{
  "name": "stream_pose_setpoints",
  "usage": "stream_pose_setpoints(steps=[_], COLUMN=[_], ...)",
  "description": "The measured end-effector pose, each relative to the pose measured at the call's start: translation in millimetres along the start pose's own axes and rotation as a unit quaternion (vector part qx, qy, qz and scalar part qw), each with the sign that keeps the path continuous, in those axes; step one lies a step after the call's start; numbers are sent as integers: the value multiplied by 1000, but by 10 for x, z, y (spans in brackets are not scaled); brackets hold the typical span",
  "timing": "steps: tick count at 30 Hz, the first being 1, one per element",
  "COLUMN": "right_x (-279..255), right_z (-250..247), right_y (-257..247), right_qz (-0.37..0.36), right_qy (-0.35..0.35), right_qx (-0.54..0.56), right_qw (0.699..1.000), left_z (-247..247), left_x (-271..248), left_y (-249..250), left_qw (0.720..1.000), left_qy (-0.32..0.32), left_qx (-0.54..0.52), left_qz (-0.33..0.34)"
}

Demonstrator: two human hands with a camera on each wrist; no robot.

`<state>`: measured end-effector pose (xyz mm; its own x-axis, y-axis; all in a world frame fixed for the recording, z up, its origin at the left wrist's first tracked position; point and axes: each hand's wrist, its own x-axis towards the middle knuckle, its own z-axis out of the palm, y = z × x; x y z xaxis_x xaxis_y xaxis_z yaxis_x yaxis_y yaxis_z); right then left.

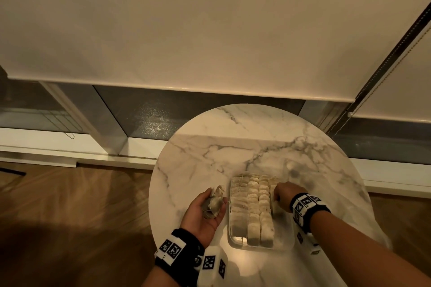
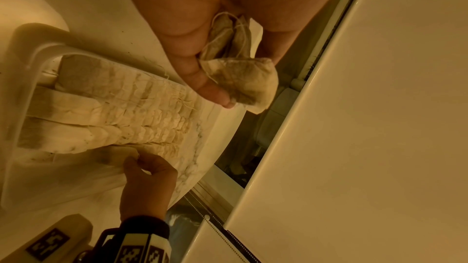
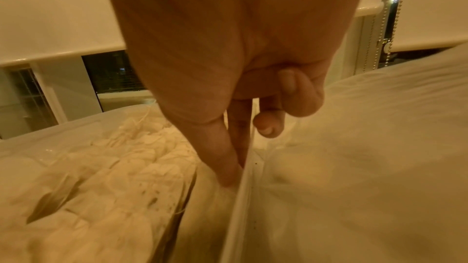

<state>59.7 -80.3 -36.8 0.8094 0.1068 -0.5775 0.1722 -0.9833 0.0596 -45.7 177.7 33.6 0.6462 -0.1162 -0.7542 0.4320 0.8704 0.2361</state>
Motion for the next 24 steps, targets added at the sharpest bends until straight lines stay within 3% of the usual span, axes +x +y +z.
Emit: stream_pose_setpoints(steps=[6, 11, 13, 16, 18, 20, 24], right_x=[-31, -142, -253, -566, -812, -968, -1023], right_z=[-7, -111, -188, -350, -471, -542, -565], right_y=[32, 9, -78, -303, -467, -587, -665], right_qz=[16, 40, 8, -104, -157, -184, -175], right_qy=[47, 115, 152, 146, 116, 111, 106], right_qx=[35, 127, 235, 463, 533, 546, 548], right_qw=[998, 984, 960, 868, 823, 810, 811], left_z=[49, 115, 136, 159, 176, 191, 208], left_x=[-43, -85, -83, -51, -28, -13, -7], left_y=[-18, -52, -73, -119, -153, -186, -240], left_qw=[1000, 999, 999, 998, 998, 996, 991], left_qy=[-16, -40, -43, -44, -53, -65, -85], left_qx=[-11, 7, 9, 23, 37, 52, 92], left_qz=[-5, -11, -16, -23, -29, -34, -39])
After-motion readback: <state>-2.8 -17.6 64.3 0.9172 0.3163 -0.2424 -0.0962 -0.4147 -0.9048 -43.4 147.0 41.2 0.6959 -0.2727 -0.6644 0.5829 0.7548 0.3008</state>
